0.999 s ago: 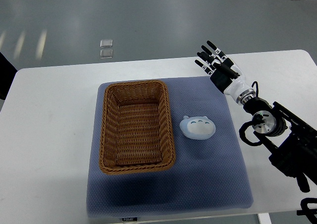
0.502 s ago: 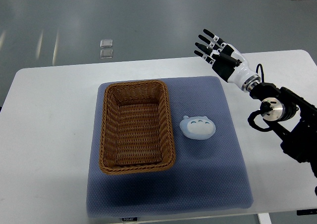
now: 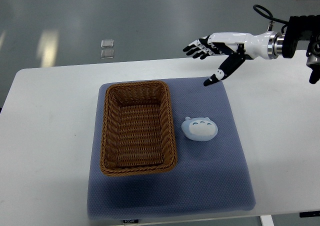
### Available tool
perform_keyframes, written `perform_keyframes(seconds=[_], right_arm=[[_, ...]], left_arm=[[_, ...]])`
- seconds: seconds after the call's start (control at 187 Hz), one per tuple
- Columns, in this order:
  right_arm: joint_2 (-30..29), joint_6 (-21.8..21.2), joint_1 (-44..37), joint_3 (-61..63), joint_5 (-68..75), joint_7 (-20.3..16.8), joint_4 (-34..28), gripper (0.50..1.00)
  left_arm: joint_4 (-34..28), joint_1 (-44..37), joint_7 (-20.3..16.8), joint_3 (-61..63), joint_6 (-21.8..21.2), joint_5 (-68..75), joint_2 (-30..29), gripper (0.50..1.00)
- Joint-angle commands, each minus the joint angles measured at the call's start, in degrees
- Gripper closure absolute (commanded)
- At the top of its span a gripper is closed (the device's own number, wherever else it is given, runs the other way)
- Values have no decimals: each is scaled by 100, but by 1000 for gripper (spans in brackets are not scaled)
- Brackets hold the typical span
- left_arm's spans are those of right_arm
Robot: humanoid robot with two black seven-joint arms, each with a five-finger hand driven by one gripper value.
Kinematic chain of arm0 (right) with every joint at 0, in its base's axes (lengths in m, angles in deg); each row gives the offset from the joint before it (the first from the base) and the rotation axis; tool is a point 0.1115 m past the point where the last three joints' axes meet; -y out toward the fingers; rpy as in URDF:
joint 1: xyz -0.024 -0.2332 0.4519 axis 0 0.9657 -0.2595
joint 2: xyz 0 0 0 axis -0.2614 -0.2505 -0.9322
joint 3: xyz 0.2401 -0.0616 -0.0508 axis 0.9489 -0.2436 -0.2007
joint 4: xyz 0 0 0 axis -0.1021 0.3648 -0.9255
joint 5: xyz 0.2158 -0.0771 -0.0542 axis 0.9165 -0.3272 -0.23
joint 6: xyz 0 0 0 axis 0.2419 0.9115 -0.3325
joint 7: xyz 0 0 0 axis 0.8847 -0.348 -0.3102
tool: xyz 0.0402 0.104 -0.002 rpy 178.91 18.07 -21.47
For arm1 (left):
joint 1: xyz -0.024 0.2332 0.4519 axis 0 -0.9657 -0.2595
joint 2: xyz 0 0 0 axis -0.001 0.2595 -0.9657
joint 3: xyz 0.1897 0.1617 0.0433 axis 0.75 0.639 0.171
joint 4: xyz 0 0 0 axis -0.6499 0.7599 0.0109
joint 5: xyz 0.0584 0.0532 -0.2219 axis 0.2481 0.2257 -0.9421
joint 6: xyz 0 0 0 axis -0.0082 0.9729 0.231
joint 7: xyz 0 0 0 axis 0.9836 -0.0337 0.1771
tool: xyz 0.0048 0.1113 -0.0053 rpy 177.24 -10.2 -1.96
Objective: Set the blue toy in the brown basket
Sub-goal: 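Move the right hand over the table toward the pale blue toy, then lower the right hand onto the pale blue toy and close fingers around it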
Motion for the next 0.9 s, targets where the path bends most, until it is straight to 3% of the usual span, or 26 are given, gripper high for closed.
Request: perform_keyframes(seconds=[0.0,0.24,0.486,0.684,0.892], right_arm=[[202,-72,-608,-818,-293,-190,-521,589],[-44,69,-916,-1363,-574,-278,-565,591],[-360,904,-160,-1372,-592,-260,-362,593],[-466,1246,253,-1354,-618,-234,-257,593],[-571,1326,491,-1319,-706,-225,-187,593]], left_arm=[[0,1,0,0,2,-7,0,500],[0,19,0,0,2,-7,0,500],[-9,19,0,0,2,-7,0,500],[0,19,0,0,2,-7,0,500],[0,19,9,9,-7,-7,0,500]])
